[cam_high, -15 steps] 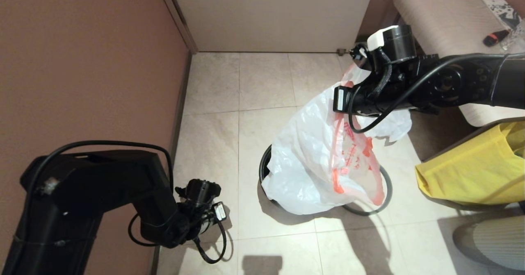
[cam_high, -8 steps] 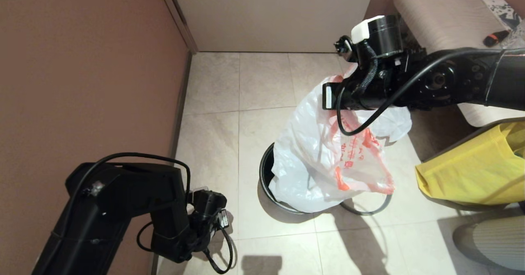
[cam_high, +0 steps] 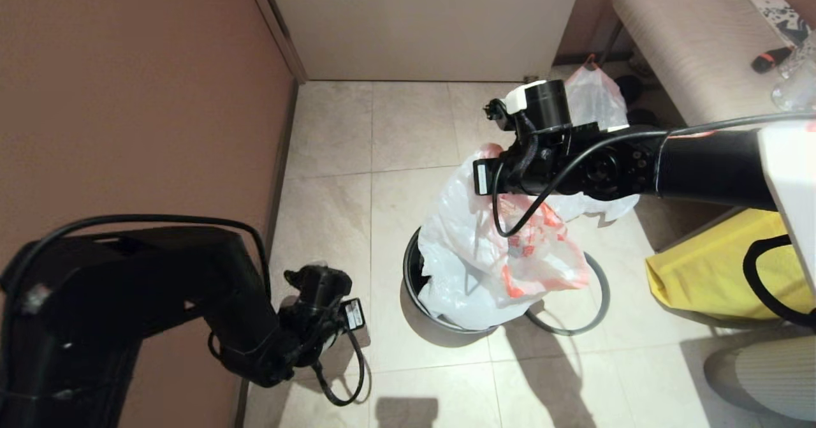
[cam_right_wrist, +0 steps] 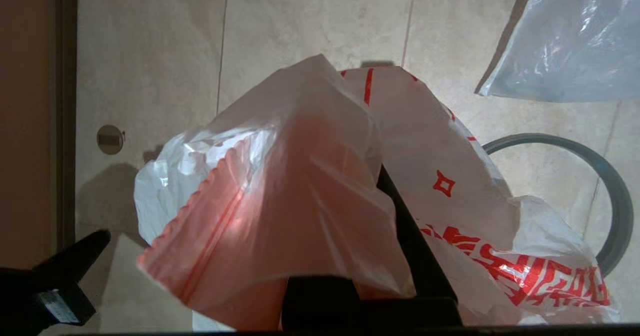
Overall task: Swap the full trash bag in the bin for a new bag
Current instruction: Put the new garbage bag on the trash can
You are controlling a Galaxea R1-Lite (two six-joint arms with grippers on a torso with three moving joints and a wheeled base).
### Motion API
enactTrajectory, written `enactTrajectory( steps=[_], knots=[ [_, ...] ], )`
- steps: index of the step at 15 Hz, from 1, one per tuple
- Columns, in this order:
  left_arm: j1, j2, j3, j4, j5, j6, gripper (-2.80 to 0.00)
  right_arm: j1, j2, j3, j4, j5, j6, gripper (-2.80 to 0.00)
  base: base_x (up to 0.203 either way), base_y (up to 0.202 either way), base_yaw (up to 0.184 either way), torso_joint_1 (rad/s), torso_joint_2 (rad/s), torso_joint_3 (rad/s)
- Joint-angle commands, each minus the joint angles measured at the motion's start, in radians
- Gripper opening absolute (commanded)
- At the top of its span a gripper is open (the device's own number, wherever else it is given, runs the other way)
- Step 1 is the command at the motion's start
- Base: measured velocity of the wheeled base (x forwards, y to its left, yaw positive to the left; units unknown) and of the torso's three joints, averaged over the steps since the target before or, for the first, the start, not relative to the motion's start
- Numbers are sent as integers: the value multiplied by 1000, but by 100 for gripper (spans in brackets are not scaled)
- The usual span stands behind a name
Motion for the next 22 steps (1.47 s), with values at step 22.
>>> enactTrajectory(
  steps=[22],
  knots=[
    [-238, 70, -964, 1209, -317, -312, -280, -93, 74, 2, -49, 139, 74, -280, 0, 0, 0, 0, 0, 0]
  ],
)
